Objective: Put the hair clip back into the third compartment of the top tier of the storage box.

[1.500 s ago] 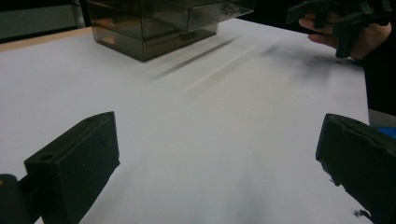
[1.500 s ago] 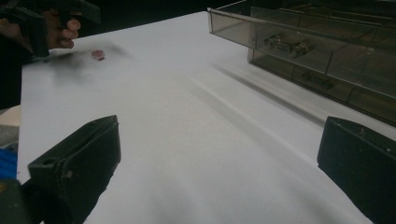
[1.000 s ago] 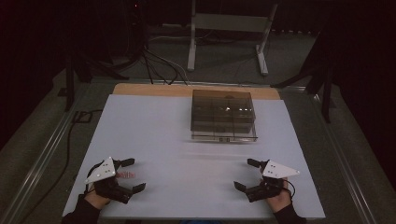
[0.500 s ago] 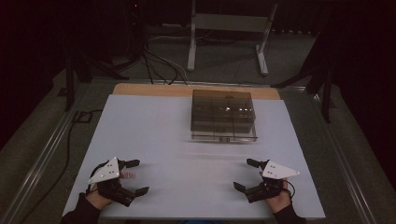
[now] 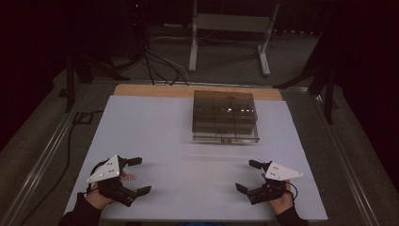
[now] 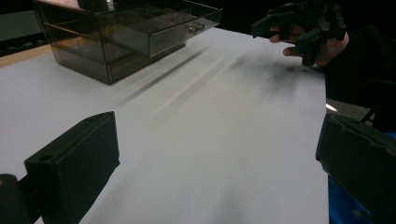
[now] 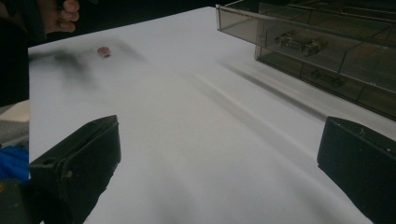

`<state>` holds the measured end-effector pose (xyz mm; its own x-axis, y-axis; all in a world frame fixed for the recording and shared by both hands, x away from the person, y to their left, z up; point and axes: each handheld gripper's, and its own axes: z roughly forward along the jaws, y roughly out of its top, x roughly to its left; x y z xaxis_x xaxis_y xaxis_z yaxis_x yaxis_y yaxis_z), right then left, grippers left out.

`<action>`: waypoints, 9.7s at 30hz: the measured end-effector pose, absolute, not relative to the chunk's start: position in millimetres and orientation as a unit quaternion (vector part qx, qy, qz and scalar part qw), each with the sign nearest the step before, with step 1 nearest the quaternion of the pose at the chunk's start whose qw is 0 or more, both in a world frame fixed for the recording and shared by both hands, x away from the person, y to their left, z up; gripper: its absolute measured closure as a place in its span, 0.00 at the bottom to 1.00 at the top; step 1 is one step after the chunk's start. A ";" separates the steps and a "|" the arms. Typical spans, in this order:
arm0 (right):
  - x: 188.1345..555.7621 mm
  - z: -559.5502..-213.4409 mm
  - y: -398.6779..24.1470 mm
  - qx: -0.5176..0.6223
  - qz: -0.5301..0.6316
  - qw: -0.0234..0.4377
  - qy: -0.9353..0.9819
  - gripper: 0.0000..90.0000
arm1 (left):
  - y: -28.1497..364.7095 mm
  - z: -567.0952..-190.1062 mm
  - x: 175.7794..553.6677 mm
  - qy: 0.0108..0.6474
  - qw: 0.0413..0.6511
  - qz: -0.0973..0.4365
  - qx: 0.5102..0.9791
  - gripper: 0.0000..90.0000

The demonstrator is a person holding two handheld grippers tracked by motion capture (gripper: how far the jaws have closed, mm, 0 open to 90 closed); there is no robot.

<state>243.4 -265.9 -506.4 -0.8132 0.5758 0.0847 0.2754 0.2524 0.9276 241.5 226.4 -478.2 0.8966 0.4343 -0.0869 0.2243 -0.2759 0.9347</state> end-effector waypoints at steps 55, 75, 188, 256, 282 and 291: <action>242.4 -505.6 -265.8 0.275 0.544 0.136 0.781 0.00 | 296.5 -491.3 254.9 0.334 0.496 0.147 0.788 0.01; 242.2 -505.7 -266.2 0.276 0.542 0.137 0.782 0.00 | 287.5 -505.9 260.2 0.351 0.417 0.124 0.829 0.11; 243.7 -507.9 -267.0 0.286 0.536 0.138 0.782 0.00 | 227.6 -483.2 285.2 0.306 0.409 0.044 0.859 0.97; 241.3 -507.3 -268.0 0.284 0.537 0.135 0.783 0.00 | 118.1 -432.8 337.1 0.230 0.431 0.005 0.872 0.97; 239.1 -506.4 -268.2 0.283 0.539 0.135 0.782 0.00 | 78.0 -435.8 356.1 0.229 0.467 -0.007 0.854 0.97; 238.9 -506.1 -268.7 0.282 0.541 0.135 0.781 0.00 | 54.4 -424.9 364.5 0.224 0.475 -0.010 0.851 0.97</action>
<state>238.9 -268.7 -506.1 -0.8048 0.5859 0.0944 0.2943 0.2559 0.9208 364.5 54.4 -424.9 0.8992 0.3722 -0.2300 0.3911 -0.4479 0.8040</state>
